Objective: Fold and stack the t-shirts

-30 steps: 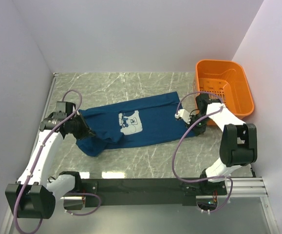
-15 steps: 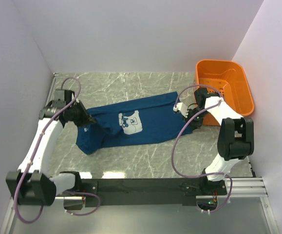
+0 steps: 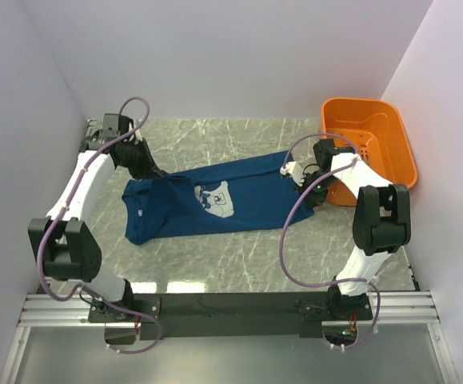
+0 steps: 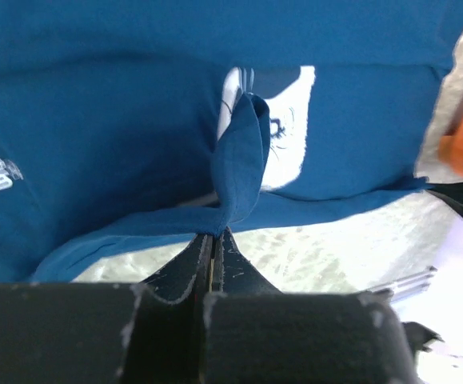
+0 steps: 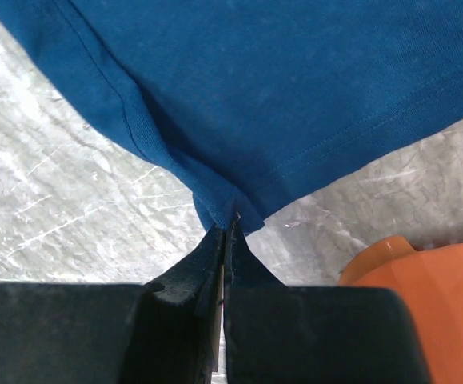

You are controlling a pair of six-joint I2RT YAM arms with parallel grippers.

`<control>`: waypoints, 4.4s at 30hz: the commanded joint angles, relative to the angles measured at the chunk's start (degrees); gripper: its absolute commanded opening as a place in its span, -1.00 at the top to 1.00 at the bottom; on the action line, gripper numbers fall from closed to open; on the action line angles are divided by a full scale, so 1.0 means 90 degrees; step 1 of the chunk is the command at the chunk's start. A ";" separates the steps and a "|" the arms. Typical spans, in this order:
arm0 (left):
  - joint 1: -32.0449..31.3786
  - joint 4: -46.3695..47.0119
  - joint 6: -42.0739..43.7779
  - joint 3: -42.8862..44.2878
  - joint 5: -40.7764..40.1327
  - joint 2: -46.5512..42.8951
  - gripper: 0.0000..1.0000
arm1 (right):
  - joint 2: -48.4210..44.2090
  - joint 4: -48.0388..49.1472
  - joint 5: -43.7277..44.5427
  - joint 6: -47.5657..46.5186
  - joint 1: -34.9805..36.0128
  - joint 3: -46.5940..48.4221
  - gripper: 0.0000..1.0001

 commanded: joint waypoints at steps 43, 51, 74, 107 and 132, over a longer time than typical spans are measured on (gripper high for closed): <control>-0.0013 0.0038 0.2921 0.2421 -0.0092 0.1812 0.99 | 0.0390 0.1126 0.0663 0.1789 -0.0016 0.0701 1.00; -0.0032 0.0056 0.2991 0.1974 0.0434 0.2039 0.99 | 0.0361 0.1126 0.0546 0.1789 -0.0016 0.0711 1.00; -0.0032 0.0216 -0.2662 -0.4453 0.1441 -0.4913 0.99 | -0.0772 0.0276 -0.0772 -0.0262 -0.0777 -0.0442 1.00; -0.0032 -0.0744 -0.5945 -0.4932 0.3209 -0.6382 0.99 | -0.0303 0.0628 -0.0723 0.0177 -0.0817 -0.0208 1.00; 0.0689 0.1443 -0.4939 -0.3165 0.2320 -0.2192 0.99 | 0.0312 0.1165 -0.0753 0.1026 -0.0582 0.0329 1.00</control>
